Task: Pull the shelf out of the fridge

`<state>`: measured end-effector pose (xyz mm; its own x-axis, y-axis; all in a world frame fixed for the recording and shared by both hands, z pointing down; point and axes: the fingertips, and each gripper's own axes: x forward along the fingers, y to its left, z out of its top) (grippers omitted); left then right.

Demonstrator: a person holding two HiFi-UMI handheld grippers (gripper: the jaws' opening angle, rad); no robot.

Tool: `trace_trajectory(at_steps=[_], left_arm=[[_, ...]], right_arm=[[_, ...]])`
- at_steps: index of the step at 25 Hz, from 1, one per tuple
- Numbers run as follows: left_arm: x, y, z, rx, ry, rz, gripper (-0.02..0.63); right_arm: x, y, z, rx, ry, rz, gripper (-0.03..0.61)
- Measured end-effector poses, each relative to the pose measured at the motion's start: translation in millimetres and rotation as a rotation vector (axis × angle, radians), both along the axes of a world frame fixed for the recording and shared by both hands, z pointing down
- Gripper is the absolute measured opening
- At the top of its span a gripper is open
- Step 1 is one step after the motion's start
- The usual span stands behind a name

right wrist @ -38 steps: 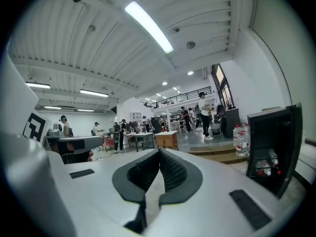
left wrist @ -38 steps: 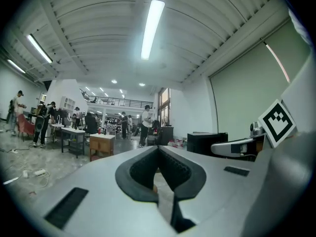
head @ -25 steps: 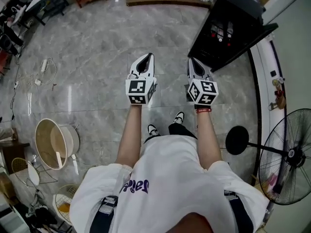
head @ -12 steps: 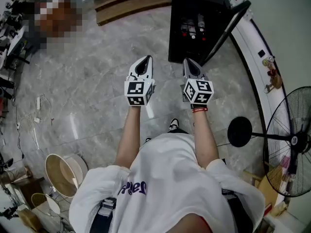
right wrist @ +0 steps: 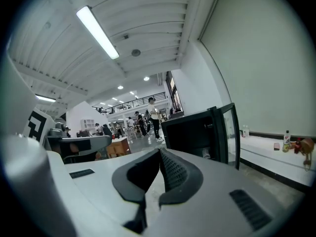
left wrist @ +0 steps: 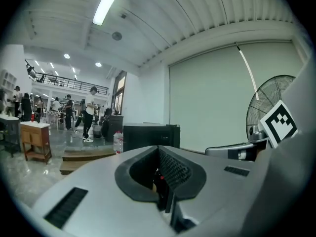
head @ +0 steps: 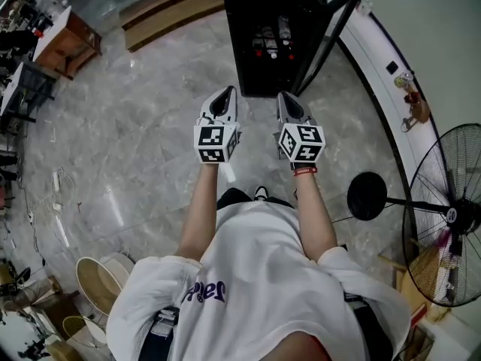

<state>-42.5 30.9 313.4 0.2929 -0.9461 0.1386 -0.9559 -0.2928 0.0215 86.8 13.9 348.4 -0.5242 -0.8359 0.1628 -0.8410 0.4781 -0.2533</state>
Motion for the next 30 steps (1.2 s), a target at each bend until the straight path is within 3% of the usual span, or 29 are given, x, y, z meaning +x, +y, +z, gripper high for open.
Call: trace_trajectory(at_steps=[13, 21, 24, 30], left_arm=[[39.0, -72.5, 51.7, -0.082, 0.035, 0.056, 0.017], [37.4, -142.9, 98.0, -0.134, 0.074, 0.088, 0.02], [33.9, -173.8, 115.3, -0.166, 0.098, 0.096, 0.065], [28.1, -237.5, 157.1, -0.232, 0.167, 0.09, 0.081]], right_arm=[[11.3, -51.1, 43.0, -0.064, 0.021, 0.009, 0.049], [2.7, -119.5, 70.7, -0.082, 0.039, 0.024, 0.045], [-3.5, -150.8, 77.3, -0.09, 0.037, 0.036, 0.028], [-17.9, -205.2, 95.0, -0.104, 0.059, 0.015, 0.015]])
